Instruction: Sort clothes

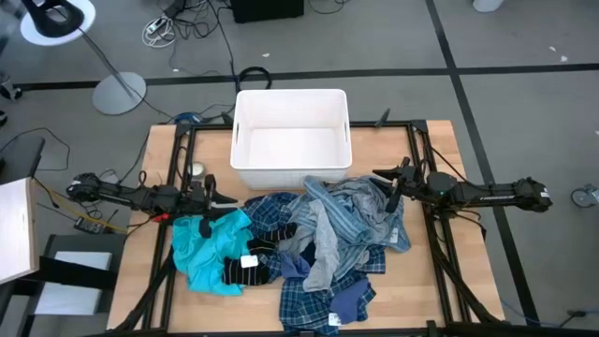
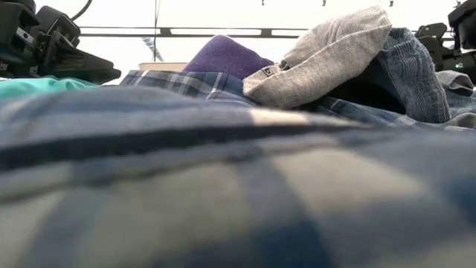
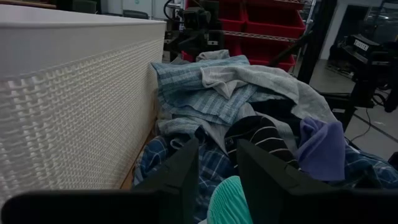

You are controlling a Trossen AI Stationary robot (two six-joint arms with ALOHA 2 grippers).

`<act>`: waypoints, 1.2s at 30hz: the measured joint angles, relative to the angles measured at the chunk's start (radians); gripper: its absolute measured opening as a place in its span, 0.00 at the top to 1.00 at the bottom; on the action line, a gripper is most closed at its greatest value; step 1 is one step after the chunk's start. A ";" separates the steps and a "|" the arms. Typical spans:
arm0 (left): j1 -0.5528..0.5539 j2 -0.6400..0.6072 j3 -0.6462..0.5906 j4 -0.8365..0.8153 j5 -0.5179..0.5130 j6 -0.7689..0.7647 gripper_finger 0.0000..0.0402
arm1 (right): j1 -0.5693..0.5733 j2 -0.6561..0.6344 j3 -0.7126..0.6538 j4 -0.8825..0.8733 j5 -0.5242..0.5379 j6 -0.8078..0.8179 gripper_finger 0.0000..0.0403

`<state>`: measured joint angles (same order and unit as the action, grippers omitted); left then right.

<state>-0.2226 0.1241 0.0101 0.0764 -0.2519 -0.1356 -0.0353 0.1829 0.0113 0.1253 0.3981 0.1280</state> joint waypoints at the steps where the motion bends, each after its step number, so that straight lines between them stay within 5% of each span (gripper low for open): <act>1: 0.000 0.000 0.000 0.000 0.000 0.000 0.71 | 0.000 0.000 0.000 0.000 0.000 0.000 0.65; 16: 0.000 0.000 0.000 0.019 -0.001 -0.089 0.71 | 0.000 0.000 0.000 0.000 0.000 0.000 0.65; 31: 0.000 0.000 0.000 0.295 -0.001 -0.184 0.71 | 0.000 0.000 0.000 0.000 0.000 0.000 0.65; 36: 0.000 0.018 0.110 0.260 -0.002 -0.126 0.71 | 0.000 0.000 0.000 0.000 0.000 0.000 0.65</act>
<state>-0.2226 0.1426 0.1206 0.3369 -0.2535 -0.2617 -0.0357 0.1833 0.0115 0.1253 0.3981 0.1280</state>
